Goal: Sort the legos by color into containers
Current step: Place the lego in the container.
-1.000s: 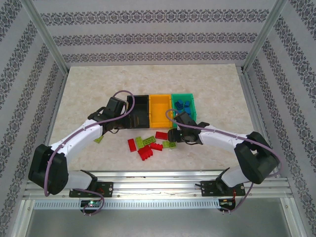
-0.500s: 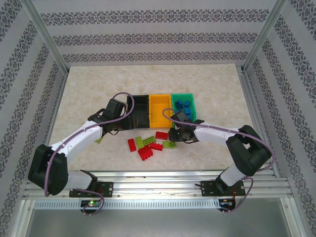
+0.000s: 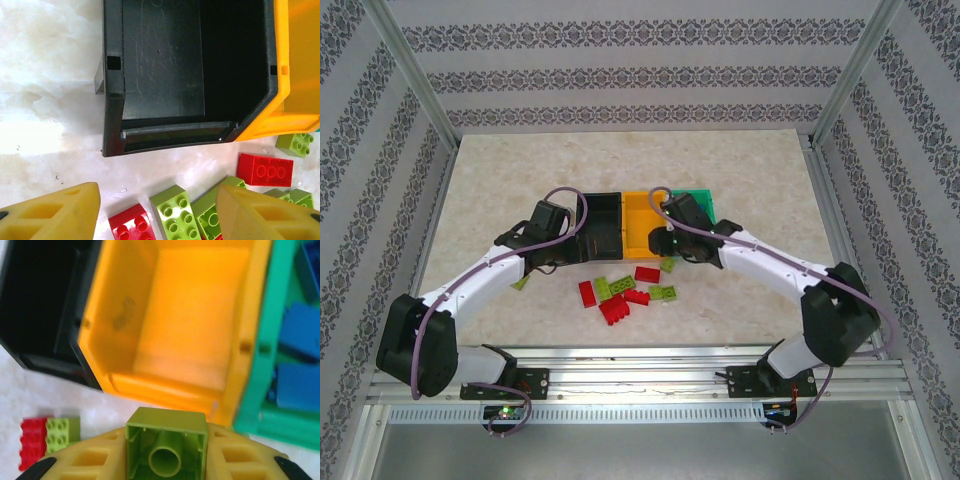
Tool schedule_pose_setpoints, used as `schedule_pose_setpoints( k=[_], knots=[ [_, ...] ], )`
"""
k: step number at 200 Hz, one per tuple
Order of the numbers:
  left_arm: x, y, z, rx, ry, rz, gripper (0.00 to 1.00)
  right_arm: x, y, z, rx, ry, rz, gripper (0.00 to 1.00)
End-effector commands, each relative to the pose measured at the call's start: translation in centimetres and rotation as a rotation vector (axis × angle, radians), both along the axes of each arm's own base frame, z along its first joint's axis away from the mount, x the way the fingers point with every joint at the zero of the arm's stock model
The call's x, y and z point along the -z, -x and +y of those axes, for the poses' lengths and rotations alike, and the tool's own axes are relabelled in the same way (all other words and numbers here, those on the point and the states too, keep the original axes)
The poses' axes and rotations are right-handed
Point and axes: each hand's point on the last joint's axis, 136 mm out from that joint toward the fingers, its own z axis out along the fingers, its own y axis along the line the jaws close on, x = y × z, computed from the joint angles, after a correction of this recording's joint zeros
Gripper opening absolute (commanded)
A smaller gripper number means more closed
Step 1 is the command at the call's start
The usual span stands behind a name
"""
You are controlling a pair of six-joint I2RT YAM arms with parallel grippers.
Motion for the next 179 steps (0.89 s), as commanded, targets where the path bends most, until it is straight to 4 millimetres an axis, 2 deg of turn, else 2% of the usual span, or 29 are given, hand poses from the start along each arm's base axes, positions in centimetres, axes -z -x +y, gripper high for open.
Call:
schedule_pose_setpoints(
  k=[1, 36, 71, 102, 126, 146, 179],
  knots=[
    [-0.4, 0.1, 0.5, -0.013, 0.015, -0.013, 0.63, 0.1, -2.2, 0.4, -0.026, 0.037, -0.007, 0.32],
    [-0.4, 1.2, 1.6, -0.042, -0.001, -0.011, 0.63, 0.9, -5.7, 1.1, -0.031, -0.007, 0.035, 0.33],
    [-0.4, 2.0, 3.1, -0.086, -0.014, -0.02, 0.63, 2.1, -7.2, 2.0, -0.054, -0.016, 0.079, 0.36],
    [-0.6, 2.1, 3.9, -0.106, -0.015, -0.026, 0.63, 2.5, -7.6, 2.5, -0.063, -0.014, 0.092, 0.5],
    [-0.5, 1.9, 3.9, -0.108, -0.011, -0.024, 0.63, 1.7, -7.1, 2.5, -0.067, -0.021, 0.076, 0.51],
    [0.0, 1.7, 3.7, -0.103, 0.0, -0.014, 0.63, 1.3, -5.8, 2.3, -0.076, -0.013, 0.069, 0.51],
    [0.5, 1.1, 3.2, -0.094, 0.011, -0.003, 0.63, 1.5, -1.2, 1.6, -0.116, 0.016, 0.072, 0.51]
  ],
)
